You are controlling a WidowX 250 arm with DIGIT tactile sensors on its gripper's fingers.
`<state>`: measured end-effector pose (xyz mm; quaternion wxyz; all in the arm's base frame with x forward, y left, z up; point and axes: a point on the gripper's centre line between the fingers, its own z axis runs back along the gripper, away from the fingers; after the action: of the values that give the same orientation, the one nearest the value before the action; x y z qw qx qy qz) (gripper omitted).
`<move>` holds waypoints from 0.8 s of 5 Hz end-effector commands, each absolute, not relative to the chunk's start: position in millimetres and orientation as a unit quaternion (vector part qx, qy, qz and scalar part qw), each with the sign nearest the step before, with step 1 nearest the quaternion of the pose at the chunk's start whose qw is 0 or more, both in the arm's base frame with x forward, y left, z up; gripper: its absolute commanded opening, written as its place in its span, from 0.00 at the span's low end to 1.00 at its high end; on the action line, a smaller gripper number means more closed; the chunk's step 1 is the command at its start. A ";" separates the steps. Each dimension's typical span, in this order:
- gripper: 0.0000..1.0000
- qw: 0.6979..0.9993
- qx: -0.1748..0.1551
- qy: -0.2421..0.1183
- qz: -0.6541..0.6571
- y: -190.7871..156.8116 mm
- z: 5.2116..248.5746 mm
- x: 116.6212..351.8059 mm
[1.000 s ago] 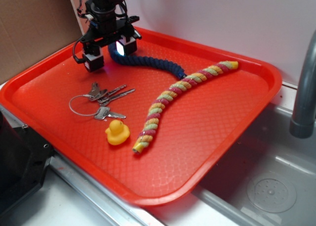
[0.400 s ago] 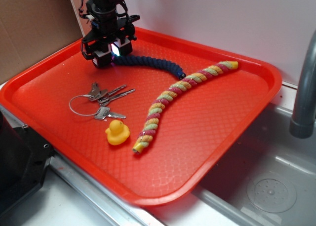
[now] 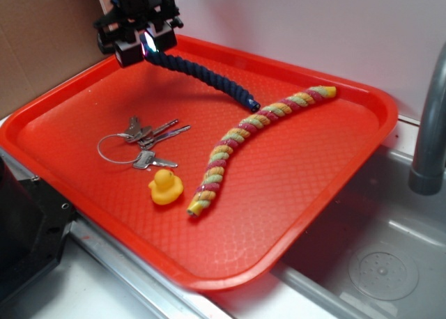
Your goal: Grab the blue rope.
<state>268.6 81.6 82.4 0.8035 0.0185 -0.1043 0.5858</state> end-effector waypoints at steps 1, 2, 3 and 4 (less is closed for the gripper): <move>0.00 0.899 -0.044 -0.092 0.426 56.7 159.5 250.5; 0.00 0.946 -0.056 -0.078 0.311 30.7 183.3 242.2; 0.00 0.973 -0.061 -0.062 0.211 16.1 193.2 228.4; 0.00 0.982 -0.051 -0.056 0.176 10.8 197.0 219.4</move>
<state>217.0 -8.9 182.7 0.9808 -0.0470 -0.0280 0.1870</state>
